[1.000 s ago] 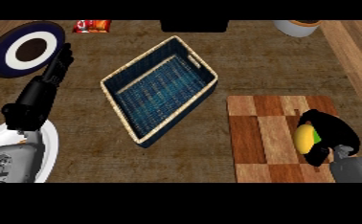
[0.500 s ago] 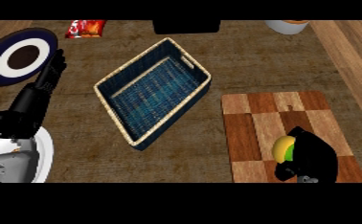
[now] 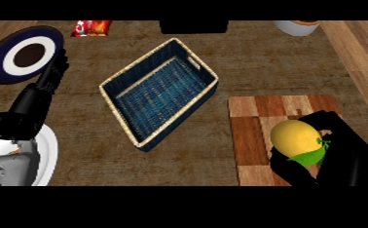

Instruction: Pick the lemon from the cutting board and place it in the basket

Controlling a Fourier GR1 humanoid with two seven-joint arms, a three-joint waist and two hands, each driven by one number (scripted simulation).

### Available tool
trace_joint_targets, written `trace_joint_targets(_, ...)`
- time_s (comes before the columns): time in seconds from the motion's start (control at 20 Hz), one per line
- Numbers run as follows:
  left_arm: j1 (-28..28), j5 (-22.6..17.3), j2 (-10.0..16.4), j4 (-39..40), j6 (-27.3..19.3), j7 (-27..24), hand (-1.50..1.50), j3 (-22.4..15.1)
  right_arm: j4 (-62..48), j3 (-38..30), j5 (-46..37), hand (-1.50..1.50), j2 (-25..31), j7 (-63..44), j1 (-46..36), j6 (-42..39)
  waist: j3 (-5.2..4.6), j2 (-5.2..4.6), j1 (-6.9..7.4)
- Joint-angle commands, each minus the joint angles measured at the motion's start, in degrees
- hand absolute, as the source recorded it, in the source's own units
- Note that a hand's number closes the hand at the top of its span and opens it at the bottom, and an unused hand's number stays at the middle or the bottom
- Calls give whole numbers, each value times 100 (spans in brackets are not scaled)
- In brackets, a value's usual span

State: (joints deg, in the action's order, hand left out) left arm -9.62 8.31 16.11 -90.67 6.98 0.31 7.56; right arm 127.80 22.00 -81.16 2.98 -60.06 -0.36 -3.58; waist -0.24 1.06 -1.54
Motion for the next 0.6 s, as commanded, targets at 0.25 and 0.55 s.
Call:
trace_joint_targets(0.25,-420,154,-178,152,-118,152,0,-187,759,912,-521,150,-293,-1604,-2783,-1568,-2,-79,208)
trace_joint_targets(0.55,-372,107,-201,185,-25,0,0,-232,-436,357,490,150,-296,-1990,-4255,-1274,-13,-100,400)
